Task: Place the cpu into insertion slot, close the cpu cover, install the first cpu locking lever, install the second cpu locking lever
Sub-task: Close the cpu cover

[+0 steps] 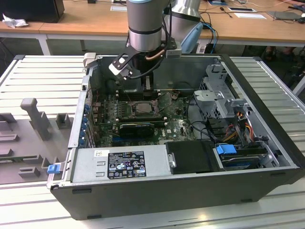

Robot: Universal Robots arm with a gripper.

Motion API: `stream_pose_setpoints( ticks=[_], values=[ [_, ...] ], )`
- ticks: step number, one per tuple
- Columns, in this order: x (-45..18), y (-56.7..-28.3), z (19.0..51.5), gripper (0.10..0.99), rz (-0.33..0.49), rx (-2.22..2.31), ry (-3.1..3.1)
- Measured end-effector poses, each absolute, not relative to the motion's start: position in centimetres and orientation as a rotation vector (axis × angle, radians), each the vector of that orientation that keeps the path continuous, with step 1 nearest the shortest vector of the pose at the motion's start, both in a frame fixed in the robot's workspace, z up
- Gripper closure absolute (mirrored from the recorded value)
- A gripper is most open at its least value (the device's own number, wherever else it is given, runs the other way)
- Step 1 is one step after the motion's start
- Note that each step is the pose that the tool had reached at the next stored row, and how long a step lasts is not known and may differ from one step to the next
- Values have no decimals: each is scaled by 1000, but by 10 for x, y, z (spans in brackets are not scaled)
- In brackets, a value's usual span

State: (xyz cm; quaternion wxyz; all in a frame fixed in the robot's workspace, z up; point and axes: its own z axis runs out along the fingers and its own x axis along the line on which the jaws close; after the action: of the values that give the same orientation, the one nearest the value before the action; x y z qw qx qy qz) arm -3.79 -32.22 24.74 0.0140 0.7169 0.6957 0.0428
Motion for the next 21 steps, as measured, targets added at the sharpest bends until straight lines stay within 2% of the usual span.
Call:
stream_pose_setpoints(
  ticks=[5,21],
  values=[
    [-38,-322,260,875,133,2233,2166],
    [-23,-322,264,875,129,2235,2168]
  ],
)
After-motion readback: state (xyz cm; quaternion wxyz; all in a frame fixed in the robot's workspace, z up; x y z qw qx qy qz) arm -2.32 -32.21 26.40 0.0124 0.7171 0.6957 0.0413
